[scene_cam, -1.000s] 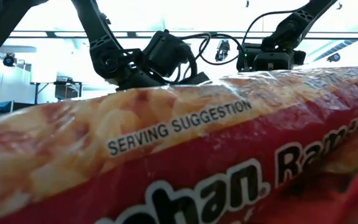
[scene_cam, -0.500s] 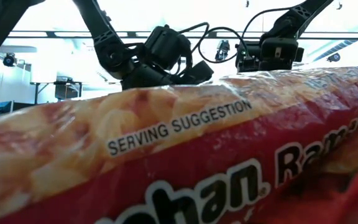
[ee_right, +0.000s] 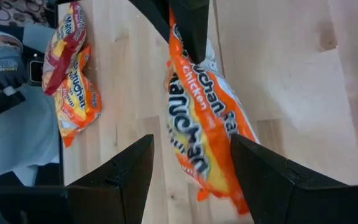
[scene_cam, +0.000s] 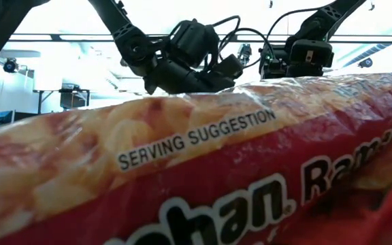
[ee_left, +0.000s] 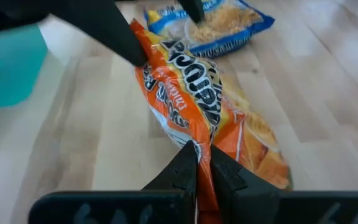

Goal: Sort Maruchan noodles
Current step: Put the right orange noodle pack into the green bin

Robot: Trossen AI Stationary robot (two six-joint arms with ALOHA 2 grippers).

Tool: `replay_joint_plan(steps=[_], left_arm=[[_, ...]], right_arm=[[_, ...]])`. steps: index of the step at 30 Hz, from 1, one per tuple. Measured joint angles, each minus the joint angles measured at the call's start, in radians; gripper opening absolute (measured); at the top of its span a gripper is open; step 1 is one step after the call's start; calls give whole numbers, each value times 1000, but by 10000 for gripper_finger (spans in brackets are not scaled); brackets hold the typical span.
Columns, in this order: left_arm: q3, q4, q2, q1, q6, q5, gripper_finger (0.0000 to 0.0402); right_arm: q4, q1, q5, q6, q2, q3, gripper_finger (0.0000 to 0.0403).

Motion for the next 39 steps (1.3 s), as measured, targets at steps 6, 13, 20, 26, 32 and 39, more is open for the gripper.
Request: replay_joint_plan(steps=[6, 13, 20, 26, 32, 39], left_arm=[[-16, -1, 0, 0, -13, 2, 0], [0, 10, 0, -2, 11, 59, 0], [30, 9, 0, 6, 42, 51, 0], [58, -13, 0, 25, 45, 51, 0], [61, -19, 0, 40, 44, 52, 0], [98, -20, 0, 43, 58, 52, 0]], right_arm=[[6, -1, 0, -29, -8, 7, 203], [6, -1, 78, -45, -7, 7, 203], [6, -1, 58, -51, -7, 7, 203], [6, 9, -28, -47, -7, 7, 203], [5, 30, -34, -52, -7, 7, 203], [6, 42, -28, -58, -7, 7, 203]])
